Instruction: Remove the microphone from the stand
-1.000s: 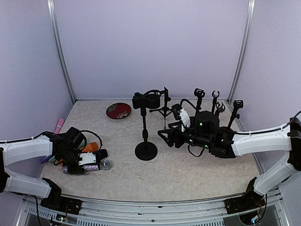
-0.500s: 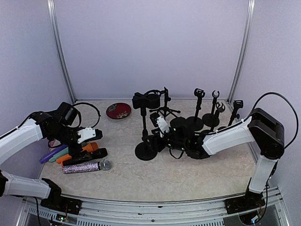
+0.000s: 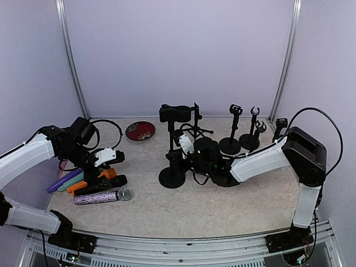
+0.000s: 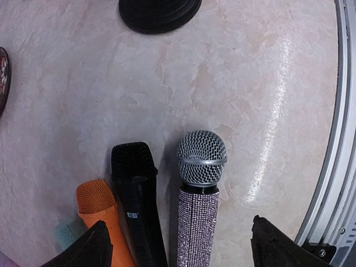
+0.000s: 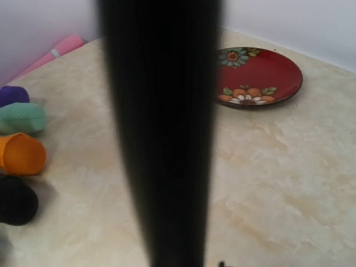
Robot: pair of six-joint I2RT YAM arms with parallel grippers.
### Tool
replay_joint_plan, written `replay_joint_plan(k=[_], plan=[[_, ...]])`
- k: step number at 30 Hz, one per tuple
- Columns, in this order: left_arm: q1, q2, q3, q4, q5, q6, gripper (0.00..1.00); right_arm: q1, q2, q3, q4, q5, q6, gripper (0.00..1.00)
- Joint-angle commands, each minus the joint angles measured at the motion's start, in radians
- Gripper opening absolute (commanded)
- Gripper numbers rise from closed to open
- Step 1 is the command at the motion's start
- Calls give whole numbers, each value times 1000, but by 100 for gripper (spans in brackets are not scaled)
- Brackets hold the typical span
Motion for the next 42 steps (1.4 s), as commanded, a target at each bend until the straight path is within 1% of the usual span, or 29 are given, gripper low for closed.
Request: replay_joint_plan(k=[1,4,7,9,11,13,17,22,27,30,34,36,38,39,42], plan=[[-54,43,73,97,-29,17,83,6,2,37,-39,3,18,0],[-116,59,82,165,-87,46,82,5,-27,70,-74,5,38,0],[-184,52,52,273,-174,104,82,0,-55,147,-136,-16,87,0],[-225,29,17,367,-229,167,81,-4,-65,220,-192,-32,134,0],[-269,-2,-31,475,-279,235,81,-6,-66,296,-240,-80,195,0],[-310,-22,-70,561,-324,304,79,-8,-64,361,-263,-115,241,0],[-362,-34,-105,631,-380,376,75,-10,-67,418,-267,-178,330,0],[-377,-81,-163,715,-394,478,70,-10,-78,447,-265,-220,375,0],[-386,-90,-218,822,-451,538,55,-11,-85,453,-247,-273,419,0],[-387,-99,-244,894,-472,554,43,-11,-92,453,-240,-297,440,0],[-393,-107,-268,942,-487,581,30,-10,-106,450,-220,-327,452,0],[-395,-111,-287,984,-503,595,18,-11,-117,446,-217,-343,449,0],[-398,-117,-308,1076,-522,599,5,-11,-133,437,-212,-357,435,0],[-399,-121,-318,1120,-532,601,0,-10,-144,429,-205,-367,423,0],[-400,-133,-319,1201,-535,577,0,-14,-176,401,-154,-429,393,0]])
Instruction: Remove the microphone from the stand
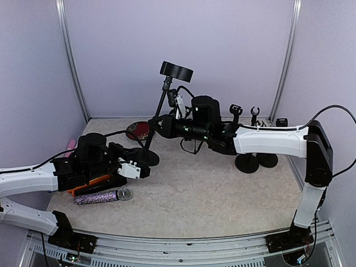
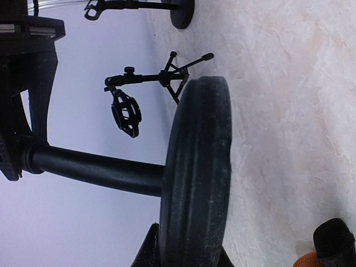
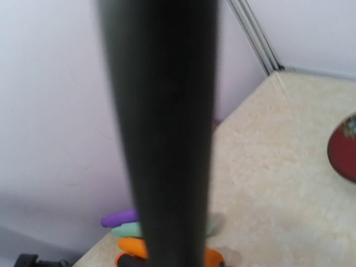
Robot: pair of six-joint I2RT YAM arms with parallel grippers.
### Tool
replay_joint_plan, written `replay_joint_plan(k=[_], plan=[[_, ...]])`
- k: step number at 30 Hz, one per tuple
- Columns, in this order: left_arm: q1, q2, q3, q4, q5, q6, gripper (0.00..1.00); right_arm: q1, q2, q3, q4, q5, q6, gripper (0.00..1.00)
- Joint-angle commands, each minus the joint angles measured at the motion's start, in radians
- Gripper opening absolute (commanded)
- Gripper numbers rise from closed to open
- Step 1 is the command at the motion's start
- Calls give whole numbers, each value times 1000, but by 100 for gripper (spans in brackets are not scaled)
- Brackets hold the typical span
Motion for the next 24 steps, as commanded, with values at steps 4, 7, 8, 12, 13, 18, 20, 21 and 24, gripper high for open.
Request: replay_joint_plan(k=[4,7,8,12,13,18,20,21,24], plan=[[2,-80,18,206,33,-115,0,11,-152,-36,268,-278,-69,0],[2,-136,6,206,111,-134,0,11,-175,-61,360,-406,-79,0],[2,-155,2,204,134,-137,0,11,-182,-63,381,-446,-82,0],[-7,-201,-25,227,174,-122,0,11,-205,-58,422,-570,-95,0],[-11,-203,-29,237,169,-116,0,11,-207,-55,430,-600,-95,0],[-23,-197,-21,261,157,-113,0,12,-198,-29,479,-720,-51,0],[-27,-195,-22,281,153,-105,0,11,-188,-27,528,-766,-8,0],[-29,-193,-21,287,150,-102,0,11,-179,-24,553,-791,15,0],[-36,-189,-20,303,142,-101,0,11,-166,-15,593,-829,57,12]])
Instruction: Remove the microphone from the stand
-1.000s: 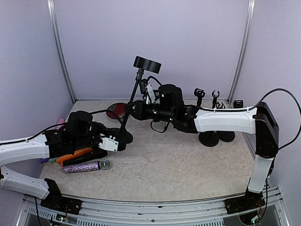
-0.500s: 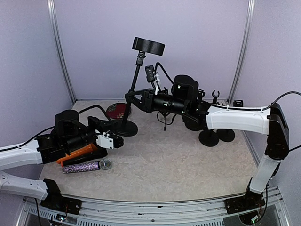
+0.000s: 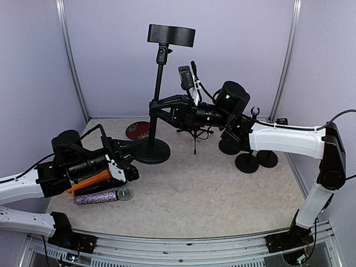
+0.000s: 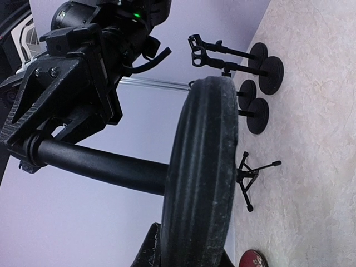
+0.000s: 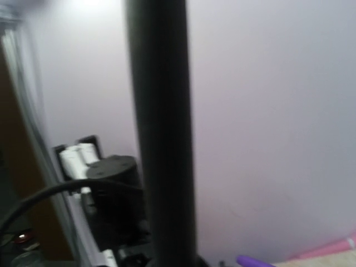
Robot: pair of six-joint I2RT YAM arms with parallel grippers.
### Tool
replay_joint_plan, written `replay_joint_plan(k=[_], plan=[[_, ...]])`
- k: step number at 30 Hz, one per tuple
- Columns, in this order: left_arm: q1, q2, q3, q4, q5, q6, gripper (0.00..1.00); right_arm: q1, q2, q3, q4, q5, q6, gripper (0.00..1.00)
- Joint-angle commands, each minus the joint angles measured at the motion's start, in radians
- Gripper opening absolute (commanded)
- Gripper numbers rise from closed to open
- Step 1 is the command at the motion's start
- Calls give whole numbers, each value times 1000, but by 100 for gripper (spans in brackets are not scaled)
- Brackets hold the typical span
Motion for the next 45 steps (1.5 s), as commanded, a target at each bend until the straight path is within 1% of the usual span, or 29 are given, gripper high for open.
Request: replay_joint_plan(k=[1,3,4,5,6,7,10,12,15,17,21,26,30,35,39,41,45], plan=[[24,8,0,134,-154,-61,0,40,-29,48,202,-253,148,18],[22,8,-4,169,-159,-57,0,39,-40,37,170,-218,128,38],[21,8,-5,184,-160,-52,0,38,-53,27,141,-177,104,50],[20,8,-6,203,-162,-46,0,38,-71,14,97,-116,65,60],[20,9,-7,219,-165,-40,0,38,-91,-4,66,-55,26,67],[20,12,-6,233,-169,-34,0,38,-111,-22,35,13,-4,70],[20,23,-4,265,-190,-22,0,39,-163,-43,-135,324,-100,78],[20,25,-5,277,-195,-15,0,41,-189,-75,-183,469,-126,80],[20,25,-18,296,-190,8,0,70,-203,-81,-277,652,-171,80],[20,29,-25,301,-191,27,0,95,-191,-54,-336,730,-196,79],[20,37,-33,303,-191,54,0,135,-142,13,-394,771,-233,78],[20,45,-37,302,-199,72,0,179,-55,138,-487,806,-263,75],[20,42,-37,298,-202,74,0,197,-20,160,-473,812,-263,70],[20,40,-47,297,-193,89,0,201,15,177,-442,865,-276,62],[20,30,-71,298,-180,121,0,201,58,212,-420,874,-313,55],[20,22,-87,296,-169,141,0,201,73,222,-403,860,-323,49],[20,14,-105,293,-167,159,0,201,92,219,-375,844,-335,30]])
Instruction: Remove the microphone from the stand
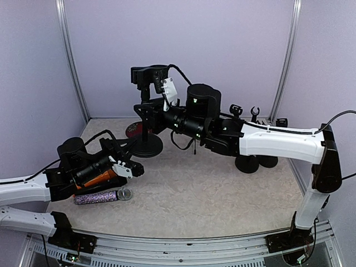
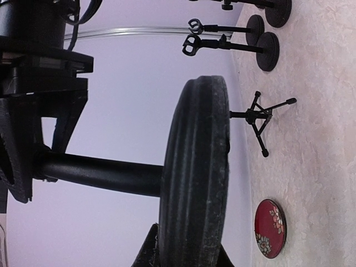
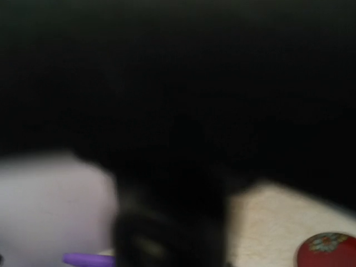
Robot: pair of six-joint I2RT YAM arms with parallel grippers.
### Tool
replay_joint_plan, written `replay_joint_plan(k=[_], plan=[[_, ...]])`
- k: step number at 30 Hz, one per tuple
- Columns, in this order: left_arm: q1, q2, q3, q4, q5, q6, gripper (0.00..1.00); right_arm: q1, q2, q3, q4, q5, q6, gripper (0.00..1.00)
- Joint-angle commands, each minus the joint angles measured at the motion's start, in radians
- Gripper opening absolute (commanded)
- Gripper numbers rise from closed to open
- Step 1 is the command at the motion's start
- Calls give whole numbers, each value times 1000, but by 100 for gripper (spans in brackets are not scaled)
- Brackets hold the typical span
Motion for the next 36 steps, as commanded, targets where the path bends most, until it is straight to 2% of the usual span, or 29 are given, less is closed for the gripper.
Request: replay_joint_plan(k=[1,3,4,6,7,9,10,11,14,18,22,25,30,36], plan=[[-2,-30,2,97,20,35,0,9,26,20,58,-1,-27,24],[-1,-15,13,73,-3,32,0,9,22,-13,82,14,-34,11],[2,-1,26,30,-20,24,5,8,17,-36,105,24,-40,6],[15,27,61,-50,-50,-16,45,-2,8,-84,146,50,-55,0],[28,39,79,-89,-57,-44,60,-9,6,-108,161,61,-59,0],[57,64,120,-180,-59,-108,83,-31,6,-151,196,75,-78,0],[74,74,145,-242,-55,-142,93,-40,8,-178,218,86,-92,0],[93,85,176,-307,-53,-184,98,-53,10,-206,248,97,-106,0],[165,120,271,-502,-23,-293,99,-101,28,-276,331,107,-112,0],[240,172,369,-687,11,-434,99,-164,84,-331,431,116,-128,0],[287,254,496,-870,32,-626,99,-210,177,-323,520,157,-138,0],[316,309,585,-950,51,-760,99,-225,264,-272,562,183,-181,0],[374,336,651,-990,122,-909,99,-234,404,-173,604,250,-238,0],[465,308,604,-910,162,-1020,99,-245,499,-135,669,304,-232,0]])
